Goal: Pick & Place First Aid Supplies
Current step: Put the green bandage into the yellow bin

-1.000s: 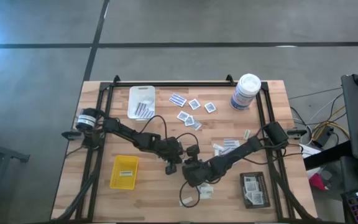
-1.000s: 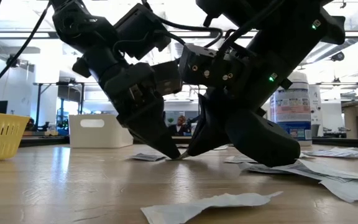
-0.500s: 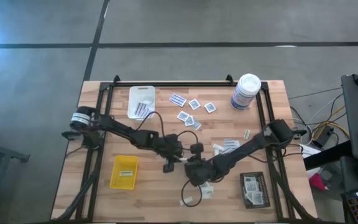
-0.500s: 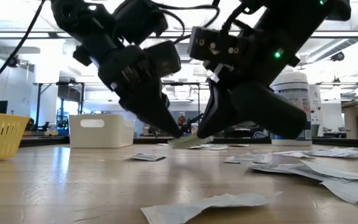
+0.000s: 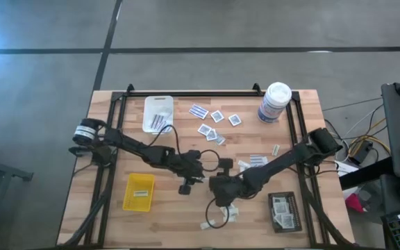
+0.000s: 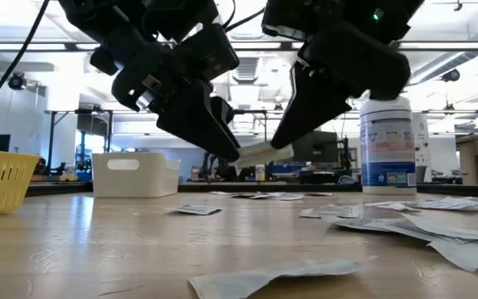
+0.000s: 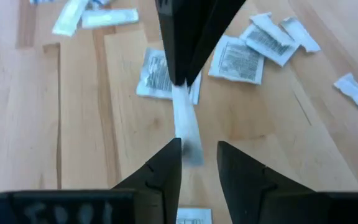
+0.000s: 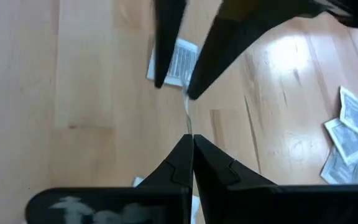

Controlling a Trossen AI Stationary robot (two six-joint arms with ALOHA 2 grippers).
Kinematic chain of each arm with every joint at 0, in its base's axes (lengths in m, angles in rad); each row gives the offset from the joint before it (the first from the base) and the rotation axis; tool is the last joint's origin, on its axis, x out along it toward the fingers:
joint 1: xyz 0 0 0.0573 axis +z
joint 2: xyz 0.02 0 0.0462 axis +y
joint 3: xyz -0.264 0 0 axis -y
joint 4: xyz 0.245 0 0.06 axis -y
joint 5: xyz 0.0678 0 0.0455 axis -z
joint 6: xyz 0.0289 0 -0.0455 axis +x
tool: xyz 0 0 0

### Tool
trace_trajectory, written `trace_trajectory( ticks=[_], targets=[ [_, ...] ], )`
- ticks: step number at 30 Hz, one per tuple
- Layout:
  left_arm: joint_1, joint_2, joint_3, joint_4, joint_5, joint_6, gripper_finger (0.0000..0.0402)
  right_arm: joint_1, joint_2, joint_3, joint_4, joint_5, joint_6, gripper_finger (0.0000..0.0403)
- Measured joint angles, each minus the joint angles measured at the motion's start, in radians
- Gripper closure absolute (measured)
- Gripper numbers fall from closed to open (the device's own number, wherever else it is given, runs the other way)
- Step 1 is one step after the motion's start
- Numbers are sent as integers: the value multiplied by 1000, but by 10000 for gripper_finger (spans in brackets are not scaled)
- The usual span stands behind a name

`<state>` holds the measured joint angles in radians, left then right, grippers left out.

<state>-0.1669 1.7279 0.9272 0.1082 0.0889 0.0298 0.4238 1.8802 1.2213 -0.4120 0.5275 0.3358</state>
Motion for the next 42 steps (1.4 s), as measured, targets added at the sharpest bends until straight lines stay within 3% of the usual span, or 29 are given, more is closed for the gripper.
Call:
trace_trajectory(
  ticks=[11, 19, 25, 31, 42],
  targets=[
    [-8, 0, 0, 13, -69, -25, 301, -1, 0, 0, 6, -13, 121, 394],
    [-8, 0, 0, 12, -69, -52, 387, -2, 0, 0, 7, -13, 126, 394],
    [-9, 0, 0, 8, -69, -78, 400, -2, 0, 0, 8, 11, 129, 392],
    [-12, 0, 2, -24, -82, -111, 401, -20, 0, 0, 6, 14, 144, 353],
    [-36, -60, 2, -266, -137, -210, 401, -23, -87, 0, -135, 15, 214, 281]
  ],
)
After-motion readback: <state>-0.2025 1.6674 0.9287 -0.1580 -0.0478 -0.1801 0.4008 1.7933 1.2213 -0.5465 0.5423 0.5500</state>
